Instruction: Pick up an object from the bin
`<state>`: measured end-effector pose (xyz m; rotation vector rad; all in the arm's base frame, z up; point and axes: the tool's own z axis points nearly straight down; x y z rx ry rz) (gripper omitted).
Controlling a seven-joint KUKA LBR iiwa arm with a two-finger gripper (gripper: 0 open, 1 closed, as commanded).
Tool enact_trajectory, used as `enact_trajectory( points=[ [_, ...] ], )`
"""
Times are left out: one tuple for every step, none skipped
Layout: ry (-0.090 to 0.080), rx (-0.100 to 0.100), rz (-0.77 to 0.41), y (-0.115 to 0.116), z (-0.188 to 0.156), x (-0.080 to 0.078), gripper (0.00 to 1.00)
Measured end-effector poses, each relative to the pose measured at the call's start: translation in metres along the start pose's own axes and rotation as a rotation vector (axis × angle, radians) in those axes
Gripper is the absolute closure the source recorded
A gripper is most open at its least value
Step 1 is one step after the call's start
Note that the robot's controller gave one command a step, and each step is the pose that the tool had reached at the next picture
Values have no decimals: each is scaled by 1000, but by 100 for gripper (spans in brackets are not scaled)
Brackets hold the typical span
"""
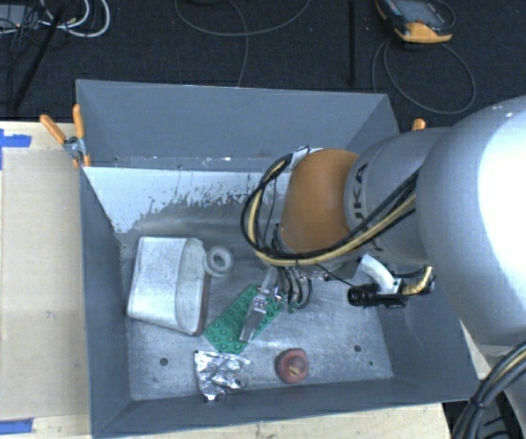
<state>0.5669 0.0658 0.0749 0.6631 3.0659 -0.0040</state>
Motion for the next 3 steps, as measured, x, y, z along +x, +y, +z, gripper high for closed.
enact_trajectory(
  points=[
    [5, -4, 0, 3, -3, 1, 100],
    [-1, -6, 32, 19, -74, -12, 100],
    [-2, -6, 0, 17, -159, -20, 100]
  ],
)
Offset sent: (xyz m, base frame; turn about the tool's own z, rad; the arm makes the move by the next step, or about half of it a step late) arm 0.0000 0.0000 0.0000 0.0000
